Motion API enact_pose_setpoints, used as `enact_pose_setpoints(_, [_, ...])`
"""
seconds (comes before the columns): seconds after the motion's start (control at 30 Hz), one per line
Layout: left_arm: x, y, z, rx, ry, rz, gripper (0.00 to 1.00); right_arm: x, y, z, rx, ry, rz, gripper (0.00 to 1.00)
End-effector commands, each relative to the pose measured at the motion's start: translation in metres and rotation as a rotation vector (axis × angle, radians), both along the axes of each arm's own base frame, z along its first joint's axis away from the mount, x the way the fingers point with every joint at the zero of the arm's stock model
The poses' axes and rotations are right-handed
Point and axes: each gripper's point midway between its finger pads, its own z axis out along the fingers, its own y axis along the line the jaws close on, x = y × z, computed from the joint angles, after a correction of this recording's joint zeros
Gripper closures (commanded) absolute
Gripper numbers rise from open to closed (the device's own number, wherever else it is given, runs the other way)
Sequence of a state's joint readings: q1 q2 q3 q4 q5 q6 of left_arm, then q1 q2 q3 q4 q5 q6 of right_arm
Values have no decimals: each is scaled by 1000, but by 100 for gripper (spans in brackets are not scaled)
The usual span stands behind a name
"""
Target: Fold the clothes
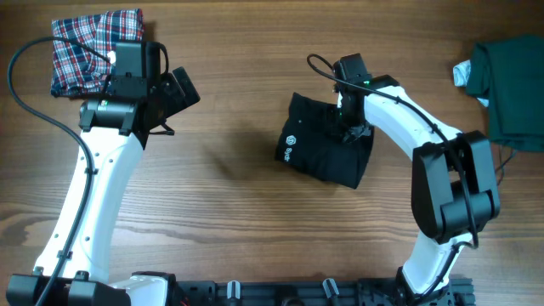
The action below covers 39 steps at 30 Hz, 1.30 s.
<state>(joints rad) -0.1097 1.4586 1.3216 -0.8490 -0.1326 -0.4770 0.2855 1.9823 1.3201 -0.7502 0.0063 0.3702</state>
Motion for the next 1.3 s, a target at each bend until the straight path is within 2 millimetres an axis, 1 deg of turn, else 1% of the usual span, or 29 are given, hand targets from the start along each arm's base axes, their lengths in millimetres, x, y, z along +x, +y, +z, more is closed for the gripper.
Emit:
enact_pose_setpoints(0.0, [1, 1, -1, -5, 1, 3, 0, 8, -44, -10, -223, -36, -91, 96])
enact_pose_setpoints(0.07, [1, 1, -1, -5, 1, 3, 0, 14, -40, 6, -199, -81, -88, 96])
enact_pose_setpoints(0.17, [1, 1, -1, -5, 1, 3, 0, 15, -25, 35, -108, -130, -41, 92])
enact_pose_setpoints(0.2, [1, 1, -1, -5, 1, 3, 0, 13, -19, 54, -62, -153, -36, 91])
enact_pose_setpoints(0.27, [1, 1, -1, -5, 1, 3, 0, 5, -12, 84, -2, -187, -27, 91])
enact_pose_setpoints(0.3, [1, 1, -1, -5, 1, 3, 0, -2, -9, 100, 30, -197, -12, 90])
enact_pose_setpoints(0.37, [1, 1, -1, -5, 1, 3, 0, -20, -2, 118, 90, -186, 26, 90])
enact_pose_setpoints(0.4, [1, 1, -1, -5, 1, 3, 0, -28, 2, 119, 111, -159, 59, 89])
enact_pose_setpoints(0.43, [1, 1, -1, -5, 0, 3, 0, -33, 2, 115, 111, -132, 66, 89])
enact_pose_setpoints(0.5, [1, 1, -1, -6, 1, 4, 0, -38, 2, 96, 109, -102, 66, 90])
enact_pose_setpoints(0.53, [1, 1, -1, -6, 1, 4, 0, -41, 3, 85, 117, -86, 67, 90])
enact_pose_setpoints(0.57, [1, 1, -1, -5, 1, 3, 0, -48, 5, 69, 129, -51, 68, 90])
enact_pose_setpoints(0.63, [0, 1, -1, -5, 2, 4, 0, -59, 2, 41, 121, 6, 56, 90])
enact_pose_setpoints(0.7, [1, 1, -1, -5, 1, 3, 0, -67, 0, 18, 115, 40, 35, 91])
enact_pose_setpoints(0.8, [1, 1, -1, -6, 1, 3, 0, -69, -2, -9, 106, 57, 5, 90])
enact_pose_setpoints(0.83, [1, 1, -1, -6, 1, 3, 0, -68, -2, -15, 103, 57, 5, 90])
enact_pose_setpoints(0.9, [1, 1, -1, -6, 1, 3, 0, -63, -3, -14, 99, 41, -16, 90])
enact_pose_setpoints(0.93, [1, 1, -1, -6, 1, 3, 0, -60, -2, -7, 106, 23, -26, 90])
enact_pose_setpoints(0.97, [1, 0, -1, -9, 0, 0, 0, -54, 0, 4, 117, -5, -39, 89])
enact_pose_setpoints(1.0, [2, -8, 0, -26, -3, -54, 0, -47, 2, 19, 129, -45, -36, 85])
enact_pose_setpoints(1.03, [5, -20, 0, -56, -10, -137, 0, -42, 3, 35, 141, -84, -33, 80])
enact_pose_setpoints(1.07, [7, -36, 1, -103, -22, -226, 0, -36, 4, 59, 155, -138, -29, 60])
enact_pose_setpoints(1.1, [11, -43, -1, -133, -25, -253, 0, -32, 3, 81, 165, -183, -19, 46])
enact_pose_setpoints(1.13, [13, -45, -4, -139, -18, -256, 0, -30, 1, 96, 168, -209, -14, 39])
enact_pose_setpoints(1.17, [15, -47, -13, -145, 3, -265, 0, -28, -5, 119, 167, -249, -25, 27])
enact_pose_setpoints(1.2, [16, -53, -21, -160, 24, -304, 0, -28, -8, 131, 169, -272, -28, 21])
enact_pose_setpoints(1.23, [16, -61, -30, -191, 46, -344, 0, -29, -10, 142, 172, -293, -25, 14])
enact_pose_setpoints(1.27, [17, -74, -44, -258, 86, -384, 0, -31, -15, 156, 173, -323, -23, 5])
